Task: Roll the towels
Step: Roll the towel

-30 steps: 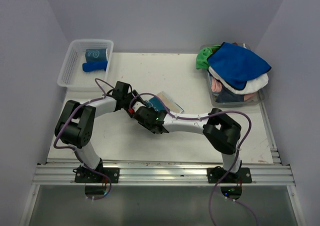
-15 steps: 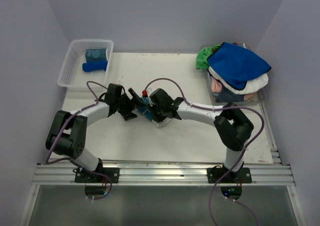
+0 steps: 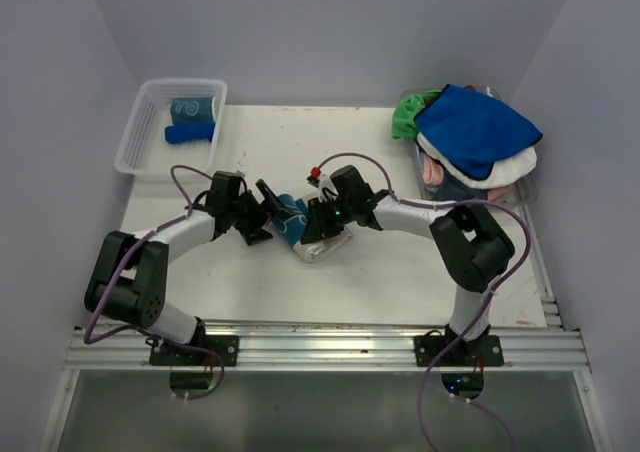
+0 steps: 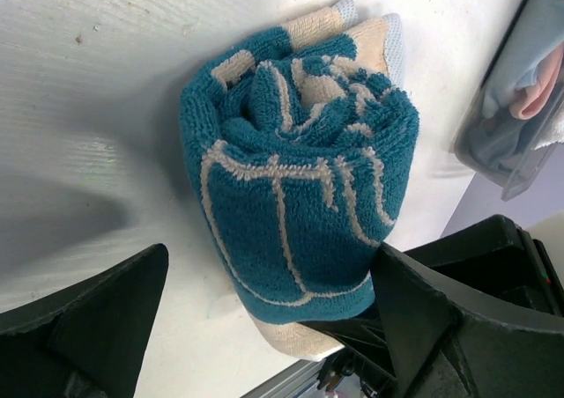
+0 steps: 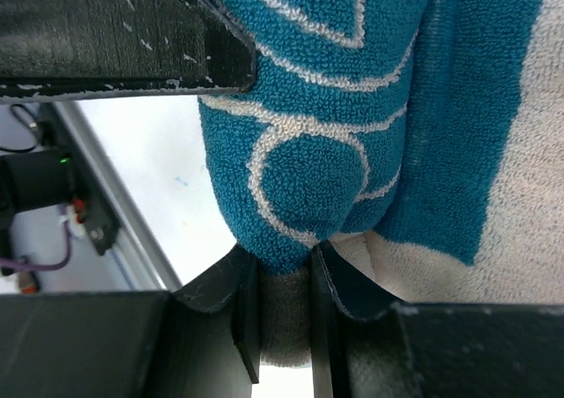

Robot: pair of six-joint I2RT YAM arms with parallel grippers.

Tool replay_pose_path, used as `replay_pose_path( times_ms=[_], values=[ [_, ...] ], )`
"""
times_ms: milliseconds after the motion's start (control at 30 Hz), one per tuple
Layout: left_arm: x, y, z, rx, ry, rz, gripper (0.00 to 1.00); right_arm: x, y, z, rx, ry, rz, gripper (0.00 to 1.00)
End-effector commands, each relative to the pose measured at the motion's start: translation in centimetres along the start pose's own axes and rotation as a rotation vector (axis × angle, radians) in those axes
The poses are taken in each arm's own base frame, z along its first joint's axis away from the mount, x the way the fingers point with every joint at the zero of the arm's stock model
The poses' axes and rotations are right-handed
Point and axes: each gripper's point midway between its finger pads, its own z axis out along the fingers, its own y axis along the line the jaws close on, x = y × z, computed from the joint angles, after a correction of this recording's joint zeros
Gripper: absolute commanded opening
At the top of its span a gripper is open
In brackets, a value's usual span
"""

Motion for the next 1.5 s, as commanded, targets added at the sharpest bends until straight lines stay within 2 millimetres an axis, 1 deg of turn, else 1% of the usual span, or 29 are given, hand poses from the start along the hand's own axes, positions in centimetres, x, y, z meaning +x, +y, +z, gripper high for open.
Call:
replay_pose_path(
  times_ms=[0,200,267,333,467,533,600,667,700,733,767,800,833,900,933,967,1000,1033,1067,1100,1133,1167,1233,1267,1300,1333,1367,1400,1467],
  values=[
    [-0.1,-0.3,0.0,0.043,-0.004,0.040,0.99,1.4,1.6,0.1,-0.148,0.068,0.077,0.13],
    [-0.2,-0.4,1.0,0.050,0.003,0.025,0.98,2.4,0.6,0.4,-0.155,0.127,0.109,0.15],
    [-0.7,-1.0,1.4,0.078,-0.009,0.033,0.97,2.9,0.0,0.5,-0.136,0.154,0.122,0.15],
    [-0.6,-0.9,1.8,0.077,-0.001,0.034,0.94,3.3,-0.4,0.5,-0.114,0.176,0.129,0.15],
    [-0.6,-1.2,2.7,0.075,0.010,0.036,0.88,3.1,-0.8,0.3,-0.083,0.192,0.110,0.17],
    [-0.2,-0.9,3.2,0.059,0.027,0.030,0.81,3.3,-0.9,0.2,-0.072,0.205,0.115,0.20],
    [-0.2,-0.7,3.5,0.043,0.032,0.021,0.74,2.9,-0.9,-0.1,-0.047,0.190,0.104,0.26],
    [-0.1,-0.1,3.9,0.013,0.046,0.008,0.72,2.5,-1.0,-0.6,-0.020,0.178,0.089,0.30],
    [-0.1,-0.1,4.0,0.009,0.047,0.006,0.71,2.2,-1.4,-0.9,0.020,0.166,0.078,0.37],
    [0.5,1.2,4.2,-0.043,0.073,-0.016,0.70,1.9,-1.1,-1.7,0.034,0.153,0.060,0.41],
    [0.4,1.3,4.3,-0.052,0.076,-0.017,0.70,1.5,-1.0,-2.2,0.054,0.138,0.046,0.47],
    [0.5,1.5,4.4,-0.065,0.080,-0.022,0.69,0.9,-1.7,-2.7,0.126,0.107,0.026,0.57],
    [0.7,2.0,4.5,-0.084,0.089,-0.030,0.69,0.5,-1.5,-3.9,0.163,0.088,0.004,0.59],
    [0.6,2.2,4.5,-0.098,0.086,-0.035,0.69,-0.1,-1.5,-4.8,0.244,0.055,-0.057,0.66],
    [0.7,2.5,4.4,-0.115,0.084,-0.038,0.68,-0.7,-2.4,-5.6,0.344,0.027,-0.085,0.67],
    [0.6,2.5,4.3,-0.117,0.081,-0.036,0.68,-1.1,-1.1,-6.0,0.366,0.003,-0.149,0.68],
    [0.6,2.7,4.2,-0.131,0.079,-0.041,0.68,-1.2,-0.8,-6.2,0.455,-0.017,-0.230,0.70],
    [0.6,2.6,4.1,-0.131,0.079,-0.041,0.68,-1.5,-0.2,-6.5,0.495,-0.031,-0.276,0.70],
    [0.6,2.6,4.1,-0.133,0.079,-0.042,0.68,-2.4,0.8,-6.6,0.529,-0.062,-0.332,0.70],
    [0.6,2.7,4.0,-0.137,0.080,-0.043,0.68,-2.4,1.1,-6.8,0.582,-0.063,-0.380,0.71],
    [0.7,2.7,4.0,-0.138,0.082,-0.044,0.68,-2.0,2.6,-6.3,0.587,-0.059,-0.449,0.71],
    [0.7,2.7,4.0,-0.140,0.083,-0.045,0.68,-2.8,2.8,-6.2,0.633,-0.083,-0.477,0.71],
    [0.7,2.8,4.0,-0.145,0.086,-0.047,0.68,-2.5,3.9,-5.4,0.654,-0.092,-0.537,0.71],
    [0.8,2.8,4.0,-0.146,0.087,-0.049,0.68,-3.3,3.9,-5.7,0.706,-0.117,-0.572,0.71],
    [0.7,2.8,4.0,-0.147,0.086,-0.049,0.68,-3.0,3.6,-4.9,0.725,-0.098,-0.596,0.72],
    [0.8,2.8,4.0,-0.148,0.088,-0.051,0.68,-2.9,4.1,-4.6,0.734,-0.095,-0.622,0.72],
    [0.7,2.8,4.0,-0.146,0.087,-0.051,0.68,-3.0,3.9,-4.4,0.756,-0.099,-0.635,0.72],
    [0.7,2.7,4.0,-0.146,0.087,-0.052,0.68,-2.7,3.5,-3.8,0.771,-0.086,-0.651,0.73],
    [0.7,2.8,3.9,-0.147,0.085,-0.053,0.68,-2.5,3.6,-3.0,0.786,-0.092,-0.679,0.74]
  ],
)
